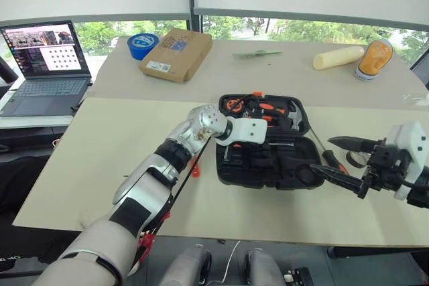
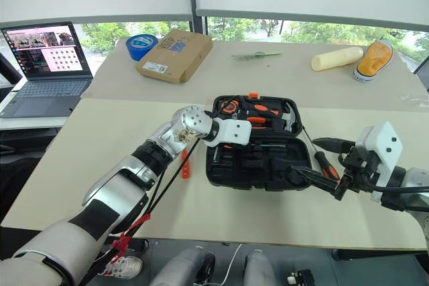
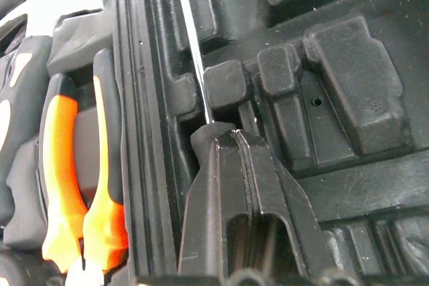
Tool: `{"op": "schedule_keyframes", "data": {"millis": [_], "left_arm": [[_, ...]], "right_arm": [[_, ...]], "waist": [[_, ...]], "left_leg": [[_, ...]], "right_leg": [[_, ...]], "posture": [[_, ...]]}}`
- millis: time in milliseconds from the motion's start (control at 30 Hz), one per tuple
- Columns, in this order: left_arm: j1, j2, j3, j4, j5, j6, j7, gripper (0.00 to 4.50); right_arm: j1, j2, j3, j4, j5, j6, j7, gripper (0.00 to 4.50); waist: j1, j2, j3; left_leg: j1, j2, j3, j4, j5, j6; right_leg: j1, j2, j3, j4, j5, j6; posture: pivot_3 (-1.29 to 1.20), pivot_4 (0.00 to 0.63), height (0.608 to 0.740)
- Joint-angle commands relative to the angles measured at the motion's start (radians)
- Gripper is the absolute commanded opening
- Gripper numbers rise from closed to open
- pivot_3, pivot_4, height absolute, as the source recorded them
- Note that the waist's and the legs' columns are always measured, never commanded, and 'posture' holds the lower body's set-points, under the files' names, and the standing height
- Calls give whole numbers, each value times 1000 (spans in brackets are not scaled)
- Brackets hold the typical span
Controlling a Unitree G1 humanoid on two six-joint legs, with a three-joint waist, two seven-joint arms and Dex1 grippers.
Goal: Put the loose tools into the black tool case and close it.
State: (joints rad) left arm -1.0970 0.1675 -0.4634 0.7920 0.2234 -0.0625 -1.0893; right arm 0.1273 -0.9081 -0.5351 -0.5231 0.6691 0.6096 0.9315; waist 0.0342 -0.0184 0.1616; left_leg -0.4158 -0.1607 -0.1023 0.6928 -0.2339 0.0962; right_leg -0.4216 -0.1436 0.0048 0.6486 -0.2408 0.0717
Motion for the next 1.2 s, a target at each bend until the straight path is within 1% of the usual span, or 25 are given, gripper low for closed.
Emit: {"op": "schedule_keyframes", "data": {"millis": [33, 67, 100, 133, 233, 300, 367, 433, 467, 500, 633, 800, 867, 967, 1033, 1200], "left_arm": [[37, 90, 153, -188, -174, 157, -115, 43], [59, 117, 189, -260, -228, 225, -151, 278], [93, 162, 231, -361, -306, 322, -207, 547], [126, 208, 263, -453, -370, 400, -254, 723], [212, 322, 315, -651, -492, 553, -329, 1889], [298, 442, 373, -801, -595, 663, -390, 2563], [358, 527, 410, -900, -663, 744, -408, 3323], [386, 569, 431, -952, -707, 790, -393, 3941], [399, 581, 445, -970, -723, 804, -378, 4355], [405, 587, 455, -983, -735, 816, -361, 4464], [427, 608, 471, -1032, -784, 849, -324, 4464], [437, 616, 477, -1085, -833, 867, -277, 4464], [441, 621, 470, -1097, -831, 861, -259, 4464], [452, 629, 455, -1119, -830, 851, -239, 4464], [455, 635, 448, -1135, -829, 848, -227, 4464], [459, 654, 434, -1134, -800, 829, -201, 4464]], "right_arm": [[42, 16, -91, -34, -3, -3, -32, 4500], [59, 22, -110, -37, -3, 2, -41, 4500], [87, 32, -138, -36, -11, 5, -52, 4500], [115, 42, -164, -34, -17, 7, -61, 4500], [191, 71, -229, -34, -27, 13, -74, 4500], [282, 116, -293, -30, -37, 19, -79, 4500], [339, 151, -330, -24, -41, 27, -92, 4500], [366, 166, -337, -17, -44, 19, -95, 4500], [374, 172, -332, -13, -47, 15, -99, 4500], [375, 173, -323, -7, -51, 12, -103, 4500], [331, 162, -268, 30, -69, 12, -119, 4500], [208, 161, -142, 126, -135, -17, -176, 4500], [142, 173, -88, 171, -152, -12, -210, 4500], [55, 195, 13, 240, -203, -39, -248, 4500], [-13, 232, 74, 284, -207, -31, -274, 4500], [-74, 264, 140, 371, -268, -59, -321, 4500]], "waist": [[-11, 0, 0], [-18, 0, 0], [-21, 1, 0], [-24, 1, 0], [-25, 1, -1], [-24, 2, -1], [-22, 2, -1], [-18, 3, -1], [-16, 3, 0], [-14, 3, 0], [-15, 3, 0], [-25, 3, 0], [-25, 3, 0], [-23, 3, 0], [-23, 3, 0], [-20, 3, 0]], "left_leg": [[0, 0, 0, 0, 0, 0], [0, 1, 0, -1, 1, -2], [0, 1, 0, -1, 4, -6], [0, 1, 0, -1, 4, -6], [0, 1, 0, -1, 3, -6], [1, 1, 0, -1, 3, -6], [1, 1, 0, -2, 3, -6], [3, 1, -1, -2, 2, -7], [5, 1, -1, -2, 0, -10], [7, 1, -1, -2, -4, -8], [10, 1, 0, -2, -6, -7], [12, 2, 0, -7, -4, -10], [12, 2, 0, -9, -1, -15], [11, 2, 0, -12, 0, -16], [11, 3, 0, -13, 2, -19], [11, 3, -1, -14, 4, -17]], "right_leg": [[-1, 1, 1, 1, 0, 0], [-2, 1, 2, 1, 0, 0], [-2, 1, 2, 2, 0, 0], [-2, 2, 2, 2, 0, 0], [-2, 2, 3, 1, 0, 0], [-1, 3, 4, 1, 0, 0], [-1, 4, 6, 0, 0, 0], [-2, 6, 8, -1, 0, 0], [-1, 6, 8, -1, 0, 0], [1, 6, 9, -2, 0, 0], [2, 7, 10, -3, 1, 0], [1, 8, 12, -2, 2, -1], [0, 8, 13, -2, 2, -1], [1, 8, 14, -2, 3, -2], [1, 9, 14, -2, 3, -3], [-1, 9, 14, -2, 3, -3]], "posture": [[0, 150, 735], [0, 150, 735], [0, 150, 735], [0, 150, 735], [0, 150, 735], [0, 150, 735], [0, 150, 735], [0, 150, 735], [0, 150, 735], [0, 150, 735], [0, 150, 735], [0, 150, 735], [0, 150, 735], [0, 150, 735], [0, 150, 735], [0, 150, 735]]}}
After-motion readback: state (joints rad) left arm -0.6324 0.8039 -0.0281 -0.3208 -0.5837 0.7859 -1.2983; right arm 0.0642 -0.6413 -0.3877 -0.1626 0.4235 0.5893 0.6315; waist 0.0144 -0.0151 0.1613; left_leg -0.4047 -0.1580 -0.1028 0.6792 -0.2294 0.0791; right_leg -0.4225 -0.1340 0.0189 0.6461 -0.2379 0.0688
